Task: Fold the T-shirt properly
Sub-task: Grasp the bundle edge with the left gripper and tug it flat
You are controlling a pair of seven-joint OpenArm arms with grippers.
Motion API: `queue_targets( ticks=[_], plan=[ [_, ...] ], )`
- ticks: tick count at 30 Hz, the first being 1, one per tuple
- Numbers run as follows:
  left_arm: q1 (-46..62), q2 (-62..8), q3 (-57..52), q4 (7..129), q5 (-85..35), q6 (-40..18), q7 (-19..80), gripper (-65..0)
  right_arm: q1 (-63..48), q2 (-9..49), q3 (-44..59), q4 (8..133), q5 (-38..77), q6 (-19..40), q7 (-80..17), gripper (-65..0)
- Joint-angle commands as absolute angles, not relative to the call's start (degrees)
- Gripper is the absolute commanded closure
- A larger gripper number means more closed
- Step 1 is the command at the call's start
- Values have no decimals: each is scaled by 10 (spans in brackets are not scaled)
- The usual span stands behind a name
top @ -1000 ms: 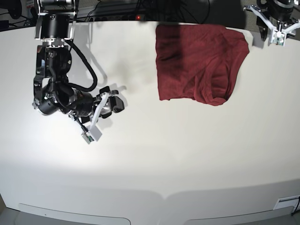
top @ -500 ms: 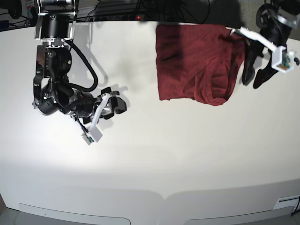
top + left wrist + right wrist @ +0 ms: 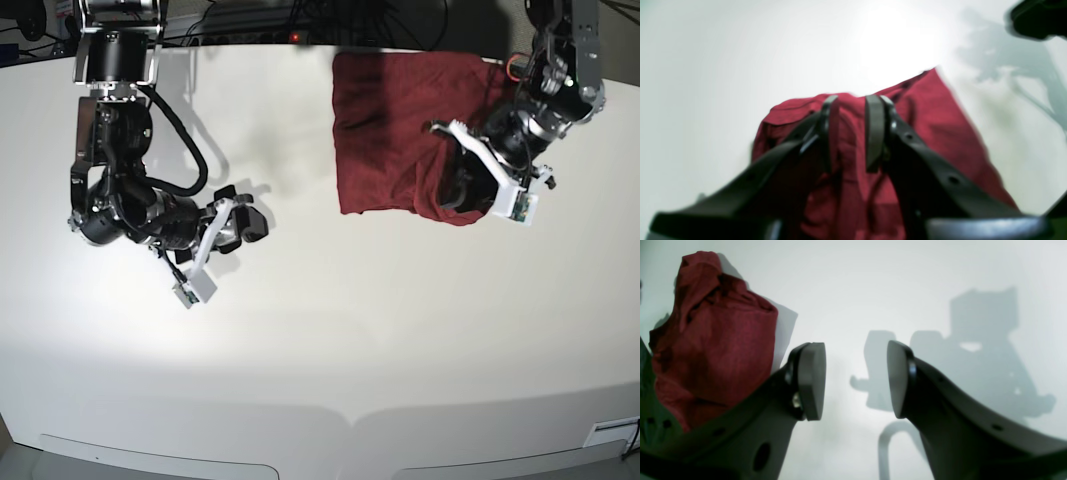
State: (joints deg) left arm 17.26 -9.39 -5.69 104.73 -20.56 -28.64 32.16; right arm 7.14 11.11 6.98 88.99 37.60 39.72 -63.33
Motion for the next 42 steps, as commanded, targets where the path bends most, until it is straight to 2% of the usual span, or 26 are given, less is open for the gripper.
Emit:
queue_targets(
  ticks=[1, 8, 42],
  plan=[
    [160, -97, -59, 1043, -211, -288, 315, -136, 82, 114, 71, 900, 386, 400, -625, -299],
    [122, -97, -59, 964, -231, -288, 326, -136, 83, 114, 71, 900, 386, 400, -624, -299],
    [113, -96, -58, 963, -234, -288, 350, -135, 83, 114, 71, 900, 386, 400, -624, -299]
  ],
)
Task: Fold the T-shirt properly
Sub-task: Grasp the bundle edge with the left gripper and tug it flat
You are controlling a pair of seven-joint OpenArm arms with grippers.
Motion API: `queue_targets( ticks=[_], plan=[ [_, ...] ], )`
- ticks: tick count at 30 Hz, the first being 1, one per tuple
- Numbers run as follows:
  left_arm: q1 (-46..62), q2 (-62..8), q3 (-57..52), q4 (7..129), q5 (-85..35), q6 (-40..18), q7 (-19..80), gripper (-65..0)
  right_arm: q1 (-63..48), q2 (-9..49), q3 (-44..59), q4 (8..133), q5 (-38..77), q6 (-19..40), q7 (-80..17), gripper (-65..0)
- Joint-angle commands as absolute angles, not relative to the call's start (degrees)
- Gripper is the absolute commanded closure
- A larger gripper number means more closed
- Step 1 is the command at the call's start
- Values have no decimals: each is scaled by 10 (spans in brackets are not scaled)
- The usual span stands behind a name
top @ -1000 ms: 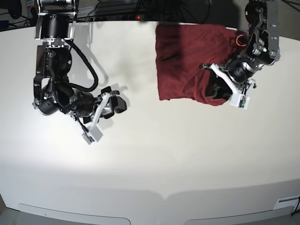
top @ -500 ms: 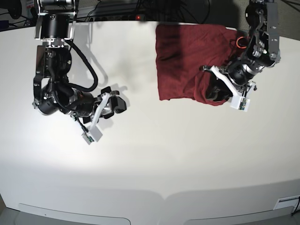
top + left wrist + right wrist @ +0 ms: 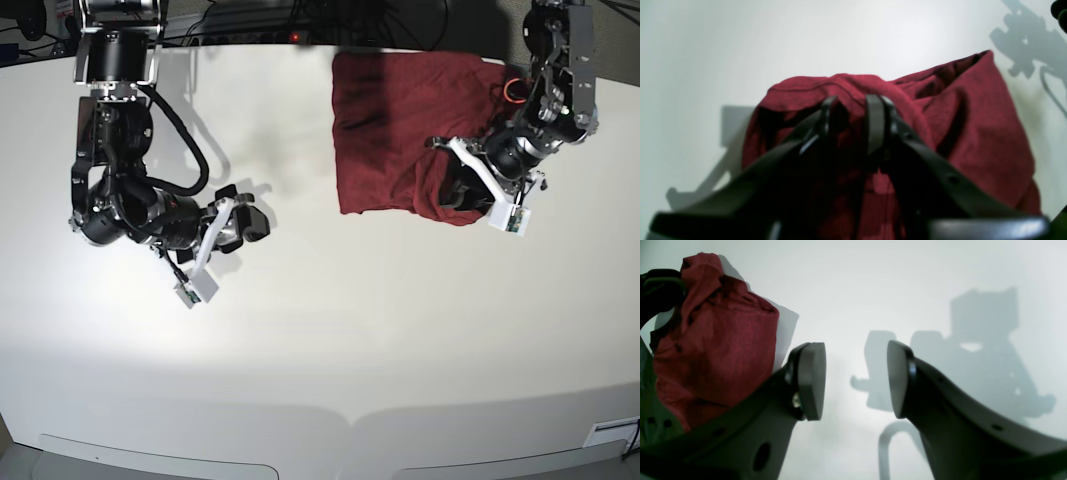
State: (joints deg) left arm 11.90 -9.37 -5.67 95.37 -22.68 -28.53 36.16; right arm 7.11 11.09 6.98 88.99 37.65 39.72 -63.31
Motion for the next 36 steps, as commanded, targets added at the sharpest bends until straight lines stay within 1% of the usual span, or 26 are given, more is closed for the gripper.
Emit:
queue_targets(
  ticks=[1, 7, 9, 12, 20, 22, 24, 25, 31, 36],
  plan=[
    [113, -96, -58, 963, -234, -288, 350, -135, 83, 114, 71, 900, 386, 400, -624, -299],
    [114, -95, -58, 963, -235, -288, 350, -128, 83, 114, 71, 900, 386, 400, -624, -299],
    [114, -95, -58, 963, -235, -288, 350, -87, 83, 114, 71, 900, 386, 400, -624, -299],
    [114, -95, -58, 963, -236, -288, 350, -2, 83, 114, 71, 900, 386, 400, -624, -299],
    [114, -96, -60, 963, -234, -288, 352, 0, 83, 114, 71, 900, 386, 400, -624, -299],
    [114, -98, -65, 963, -234, -278, 352, 0, 83, 114, 71, 900, 386, 400, -624, -299],
    [114, -98, -83, 963, -234, -251, 352, 0, 83, 114, 71, 900, 386, 400, -624, -299],
    [115, -97, -95, 963, -234, -248, 352, 0, 84, 114, 71, 900, 386, 400, -624, -299],
    [125, -97, -166, 963, -252, -249, 380, 0, 86, 114, 71, 900, 386, 400, -623, -299],
    [160, -96, -172, 963, -262, -251, 378, 0, 86, 114, 71, 900, 386, 400, -619, -299]
  ],
)
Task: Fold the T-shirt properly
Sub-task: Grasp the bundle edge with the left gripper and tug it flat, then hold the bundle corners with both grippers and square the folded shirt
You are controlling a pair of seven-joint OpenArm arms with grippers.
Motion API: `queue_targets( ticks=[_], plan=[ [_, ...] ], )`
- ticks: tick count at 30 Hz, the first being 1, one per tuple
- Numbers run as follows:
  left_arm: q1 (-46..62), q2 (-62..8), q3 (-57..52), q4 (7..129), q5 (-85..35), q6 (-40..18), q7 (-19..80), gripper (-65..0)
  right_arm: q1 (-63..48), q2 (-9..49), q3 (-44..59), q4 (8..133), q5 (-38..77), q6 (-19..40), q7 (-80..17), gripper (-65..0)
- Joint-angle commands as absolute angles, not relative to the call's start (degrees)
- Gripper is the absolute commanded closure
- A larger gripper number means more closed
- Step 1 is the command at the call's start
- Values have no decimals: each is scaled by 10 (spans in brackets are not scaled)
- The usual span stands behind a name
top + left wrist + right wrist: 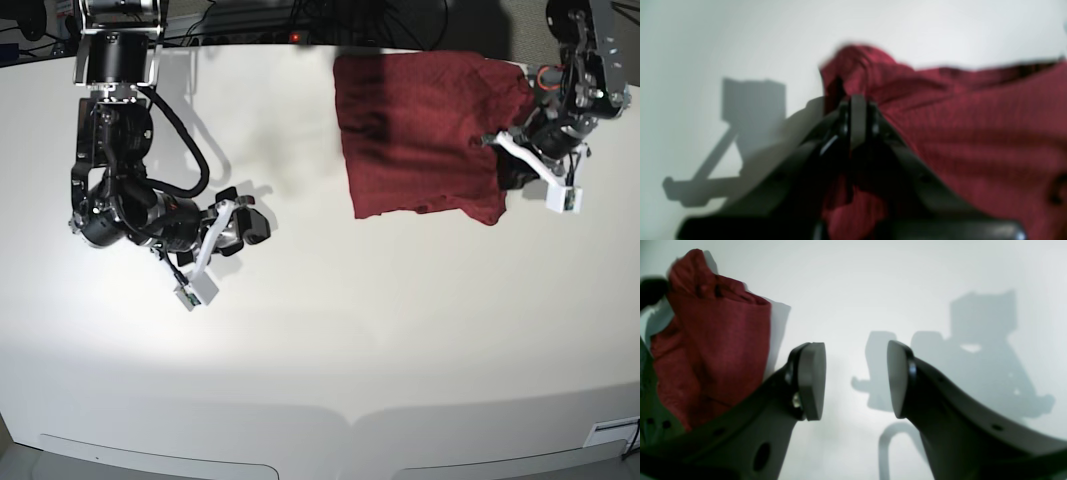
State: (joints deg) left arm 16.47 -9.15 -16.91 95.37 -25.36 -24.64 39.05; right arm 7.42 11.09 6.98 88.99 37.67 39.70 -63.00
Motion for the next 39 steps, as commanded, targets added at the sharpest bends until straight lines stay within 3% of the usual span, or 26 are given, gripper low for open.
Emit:
queue_targets(
  ticks=[1, 4, 7, 10, 12, 15, 17, 19, 20, 21, 28, 33, 39],
  plan=[
    [166, -96, -172, 963, -262, -253, 374, 0, 86, 114, 71, 900, 386, 400, -617, -299],
    [178, -96, -172, 963, -262, -253, 359, -25, 86, 114, 71, 900, 386, 400, -617, -299],
    [179, -96, -172, 964, -267, -253, 343, -205, 86, 114, 71, 900, 396, 400, -617, -299],
    [179, -97, -173, 974, -300, -253, 338, -267, 87, 114, 71, 900, 423, 400, -617, -299],
    [180, -97, -173, 988, -324, -253, 339, -266, 91, 113, 71, 900, 425, 400, -617, -295],
    [180, -98, -173, 1019, -342, -253, 352, -249, 99, 112, 71, 900, 426, 400, -617, -192],
    [183, -97, -173, 1045, -342, -253, 356, -194, 107, 112, 71, 900, 427, 400, -617, -89],
    [190, -97, -173, 1073, -341, -253, 368, -88, 113, 111, 65, 900, 427, 400, -610, 0],
    [195, -97, -173, 1086, -342, -253, 378, -17, 115, 111, 59, 900, 427, 400, -604, 0],
    [202, -97, -173, 1096, -341, -253, 387, 0, 116, 111, 47, 900, 427, 400, -596, 0],
    [298, -97, -173, 1110, -342, -253, 380, 0, 117, 90, -84, 900, 408, 400, -567, 0],
    [384, -94, -171, 1110, -341, -277, 320, 0, 117, 38, -155, 899, 332, 400, -536, 0],
    [430, -92, -171, 1110, -341, -288, 316, 0, 117, 4, -201, 842, 242, 400, -495, 0]
  ],
)
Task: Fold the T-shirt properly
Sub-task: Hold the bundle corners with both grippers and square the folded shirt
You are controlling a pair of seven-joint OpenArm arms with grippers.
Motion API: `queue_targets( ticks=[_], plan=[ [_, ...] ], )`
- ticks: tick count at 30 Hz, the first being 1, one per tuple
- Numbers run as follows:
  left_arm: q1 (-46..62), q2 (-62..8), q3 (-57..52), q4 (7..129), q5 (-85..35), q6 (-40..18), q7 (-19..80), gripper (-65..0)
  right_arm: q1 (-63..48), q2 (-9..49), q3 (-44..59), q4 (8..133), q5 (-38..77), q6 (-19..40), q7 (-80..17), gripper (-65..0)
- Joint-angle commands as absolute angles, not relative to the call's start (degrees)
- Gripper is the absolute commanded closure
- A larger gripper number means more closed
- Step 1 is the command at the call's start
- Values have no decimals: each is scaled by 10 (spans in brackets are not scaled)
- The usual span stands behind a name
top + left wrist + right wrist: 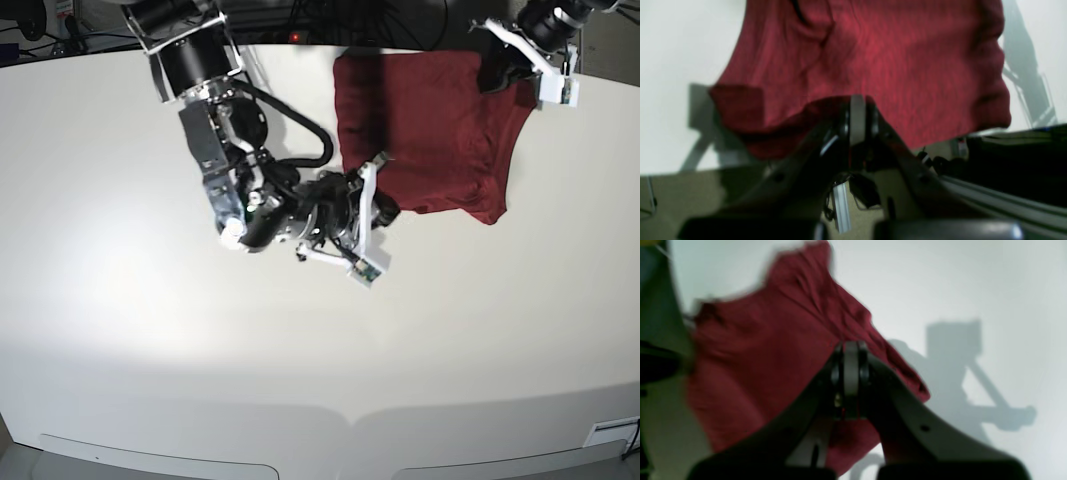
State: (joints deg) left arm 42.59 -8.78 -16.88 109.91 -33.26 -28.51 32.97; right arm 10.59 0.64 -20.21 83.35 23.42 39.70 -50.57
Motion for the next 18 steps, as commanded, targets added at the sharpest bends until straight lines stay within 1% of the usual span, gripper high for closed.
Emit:
queue_targets(
  ticks=[1, 4, 9, 11, 14, 18],
  plan=[
    [430, -92, -171, 1108, -341, -288, 316, 0, 117, 5, -203, 825, 229, 400, -482, 0],
    [427, -92, -171, 1089, -341, -288, 309, 0, 117, 5, -203, 775, 180, 400, -463, 0],
    [422, -81, -171, 1025, -339, -288, 234, 0, 112, 15, -187, 742, 89, 399, -411, 0],
    [407, -72, -171, 999, -339, -288, 238, 0, 111, 17, -170, 742, 74, 384, -397, 0],
    [379, -61, -171, 973, -331, -288, 244, 0, 110, 18, -147, 742, 75, 383, -401, 0],
    [341, -44, -171, 971, -281, -288, 244, 0, 106, 19, -133, 742, 74, 384, -420, 0]
  ],
)
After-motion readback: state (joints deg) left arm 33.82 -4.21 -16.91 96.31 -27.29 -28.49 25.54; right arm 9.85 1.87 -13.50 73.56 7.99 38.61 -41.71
